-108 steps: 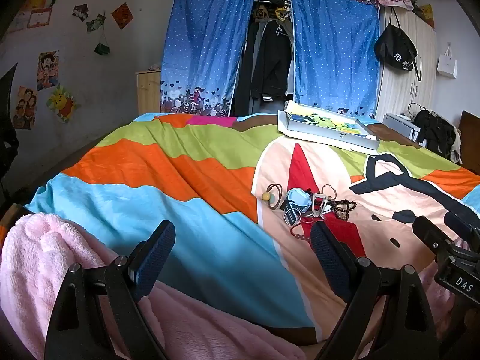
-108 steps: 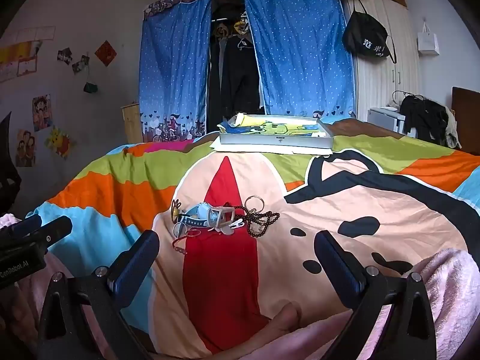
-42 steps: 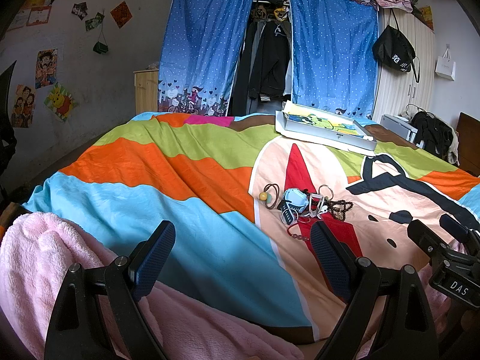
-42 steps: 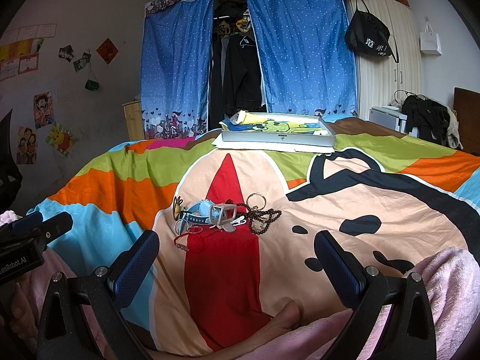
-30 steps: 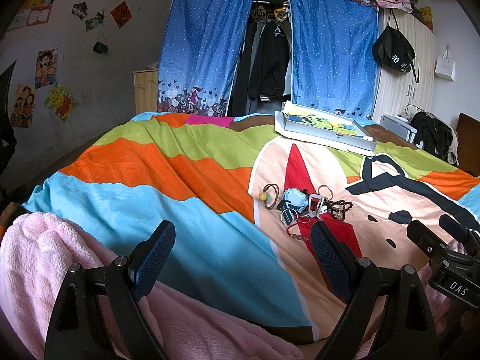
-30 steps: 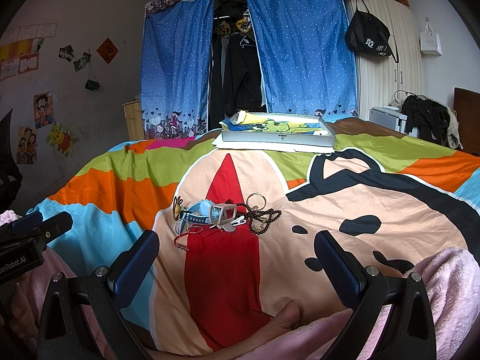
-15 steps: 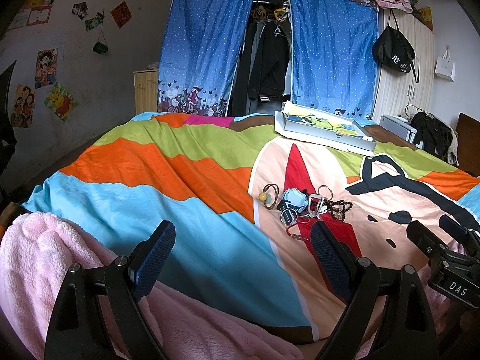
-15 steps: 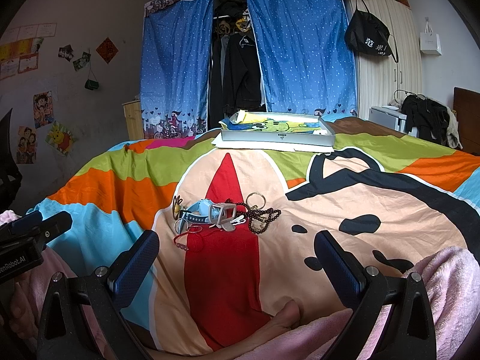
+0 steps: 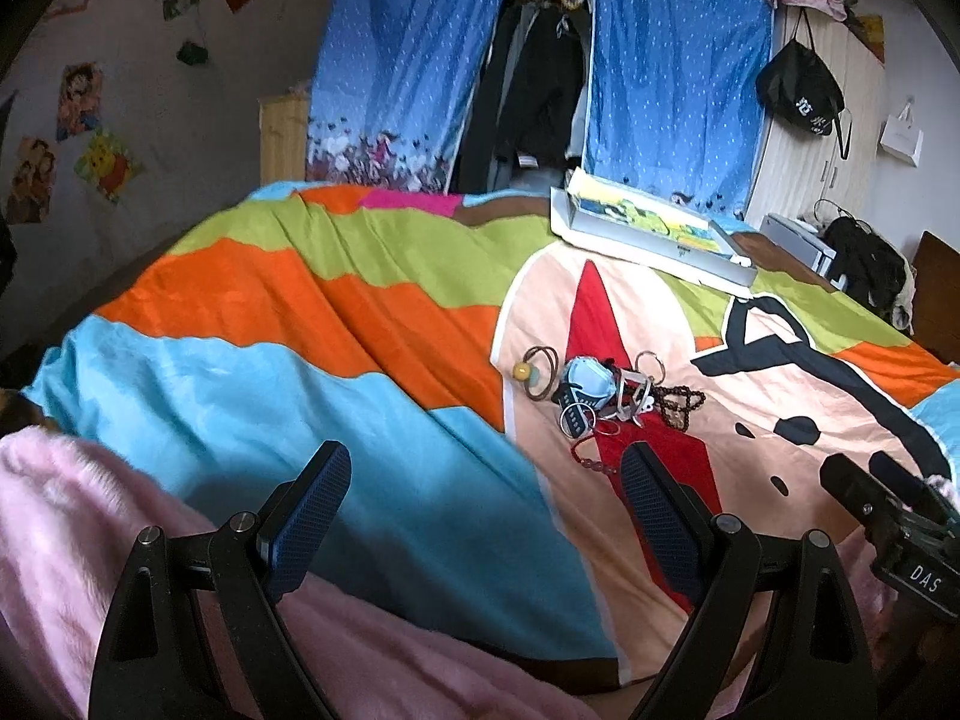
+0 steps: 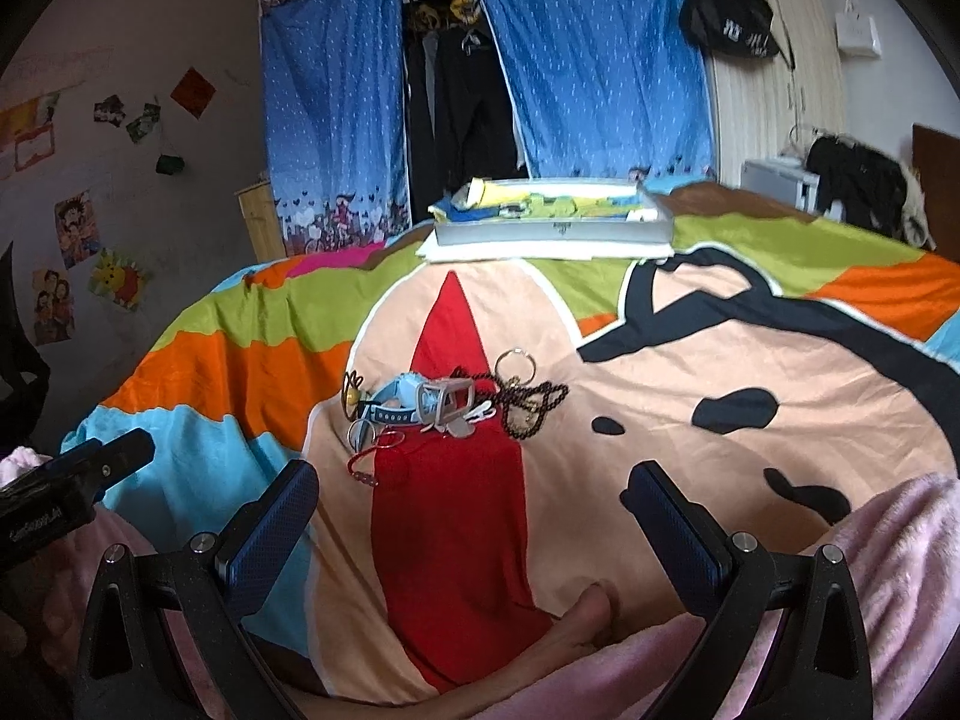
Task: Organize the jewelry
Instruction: 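Grasp the white claw hair clip with the right gripper while the left gripper nears the blue watch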
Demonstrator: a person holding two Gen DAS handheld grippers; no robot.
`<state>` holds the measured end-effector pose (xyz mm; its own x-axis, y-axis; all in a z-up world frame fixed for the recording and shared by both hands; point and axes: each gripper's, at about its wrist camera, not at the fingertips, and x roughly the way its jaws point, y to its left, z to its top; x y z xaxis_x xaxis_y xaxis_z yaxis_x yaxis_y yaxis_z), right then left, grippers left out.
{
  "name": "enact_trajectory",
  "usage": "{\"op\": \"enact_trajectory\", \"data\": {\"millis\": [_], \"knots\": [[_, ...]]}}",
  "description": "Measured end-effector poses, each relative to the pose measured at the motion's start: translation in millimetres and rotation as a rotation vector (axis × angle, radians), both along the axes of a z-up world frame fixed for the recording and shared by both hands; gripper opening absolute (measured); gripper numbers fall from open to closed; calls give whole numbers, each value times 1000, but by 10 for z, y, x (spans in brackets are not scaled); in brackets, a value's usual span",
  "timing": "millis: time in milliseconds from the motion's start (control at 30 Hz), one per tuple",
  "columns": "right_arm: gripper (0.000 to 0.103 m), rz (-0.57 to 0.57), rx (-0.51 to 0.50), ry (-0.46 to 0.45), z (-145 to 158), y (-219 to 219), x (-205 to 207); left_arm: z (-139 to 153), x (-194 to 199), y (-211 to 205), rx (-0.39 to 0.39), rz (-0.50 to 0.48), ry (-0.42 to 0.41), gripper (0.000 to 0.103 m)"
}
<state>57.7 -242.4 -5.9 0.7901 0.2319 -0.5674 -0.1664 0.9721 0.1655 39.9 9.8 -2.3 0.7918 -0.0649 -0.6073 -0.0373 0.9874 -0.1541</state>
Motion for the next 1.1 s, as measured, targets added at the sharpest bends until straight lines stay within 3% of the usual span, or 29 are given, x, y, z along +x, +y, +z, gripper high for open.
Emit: {"op": "enact_trajectory", "data": {"millis": [267,433,633,833,900,1100], "knots": [[103,59,1,73,-10,-37,412,-7,512,162,-77,-46,131,88],[103,153,25,166,-73,-60,840,-45,913,234,-107,-87,226,88],[103,286,-3,281,-176,-30,1397,-186,1347,160,-102,-201,326,88],[103,365,-66,350,-378,4,1831,-324,1647,33,-75,-291,352,87],[102,401,-74,353,-456,0,1939,-384,1765,19,-93,-313,361,86],[97,457,-43,361,-660,13,2088,-577,2046,86,-240,-308,410,77]]}}
